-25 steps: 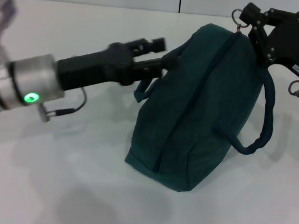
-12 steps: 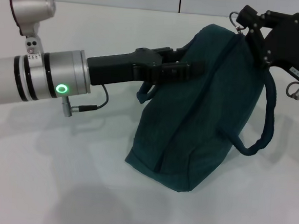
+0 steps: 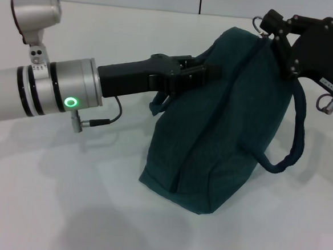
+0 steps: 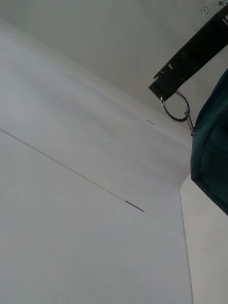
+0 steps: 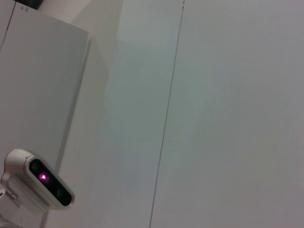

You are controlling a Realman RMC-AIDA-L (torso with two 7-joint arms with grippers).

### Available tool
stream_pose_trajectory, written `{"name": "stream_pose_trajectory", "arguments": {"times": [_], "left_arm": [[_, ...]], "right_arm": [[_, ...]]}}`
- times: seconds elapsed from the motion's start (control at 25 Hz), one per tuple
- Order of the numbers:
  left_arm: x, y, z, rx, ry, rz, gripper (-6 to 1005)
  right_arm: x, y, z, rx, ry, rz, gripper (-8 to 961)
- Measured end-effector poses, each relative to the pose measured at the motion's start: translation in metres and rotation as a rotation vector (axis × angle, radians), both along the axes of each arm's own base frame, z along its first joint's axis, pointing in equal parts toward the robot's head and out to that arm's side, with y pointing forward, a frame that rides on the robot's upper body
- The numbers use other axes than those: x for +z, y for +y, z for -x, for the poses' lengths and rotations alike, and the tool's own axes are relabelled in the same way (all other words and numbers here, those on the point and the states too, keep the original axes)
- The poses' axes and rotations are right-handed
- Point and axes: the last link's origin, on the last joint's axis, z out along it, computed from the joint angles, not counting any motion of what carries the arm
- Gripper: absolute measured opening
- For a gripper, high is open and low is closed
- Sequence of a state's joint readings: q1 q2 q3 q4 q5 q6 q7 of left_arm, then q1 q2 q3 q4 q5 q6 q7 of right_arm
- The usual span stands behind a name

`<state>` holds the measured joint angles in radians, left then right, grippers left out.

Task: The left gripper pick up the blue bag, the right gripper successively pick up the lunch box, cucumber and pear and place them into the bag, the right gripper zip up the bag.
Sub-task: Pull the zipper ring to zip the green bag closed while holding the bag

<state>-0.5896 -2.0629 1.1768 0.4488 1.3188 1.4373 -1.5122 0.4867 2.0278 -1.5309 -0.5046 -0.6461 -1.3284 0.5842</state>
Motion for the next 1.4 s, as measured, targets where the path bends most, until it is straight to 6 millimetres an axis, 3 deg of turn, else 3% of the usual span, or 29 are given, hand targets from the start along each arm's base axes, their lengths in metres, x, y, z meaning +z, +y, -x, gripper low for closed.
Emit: {"name": "stream_pose_trajectory", "arguments": {"times": [0.44,0.52,0.8,1.4], "left_arm": [[-0.001,-0.006,0.006,-0.026,0.010,-0.046,196],[0.001,-0.008,0.009,-0.045,0.021,-0.055,48],[0.014,-0.031,0.021,-0.184,0.027,-0.080,44],[0.015,-0.034,0.024,-0.215,0.041,-0.103,43]], "right_arm": [[-0.004,-0.004,0.003,0.029,-0.004,0.023,7],[-0.005,-0.006,0.006,0.048,0.000,0.033,7],[-0.004,-0.007,0.003,0.032,0.011,0.027,7],[0.000,-0.002,-0.006,-0.027,0.030,0.010,7]]}}
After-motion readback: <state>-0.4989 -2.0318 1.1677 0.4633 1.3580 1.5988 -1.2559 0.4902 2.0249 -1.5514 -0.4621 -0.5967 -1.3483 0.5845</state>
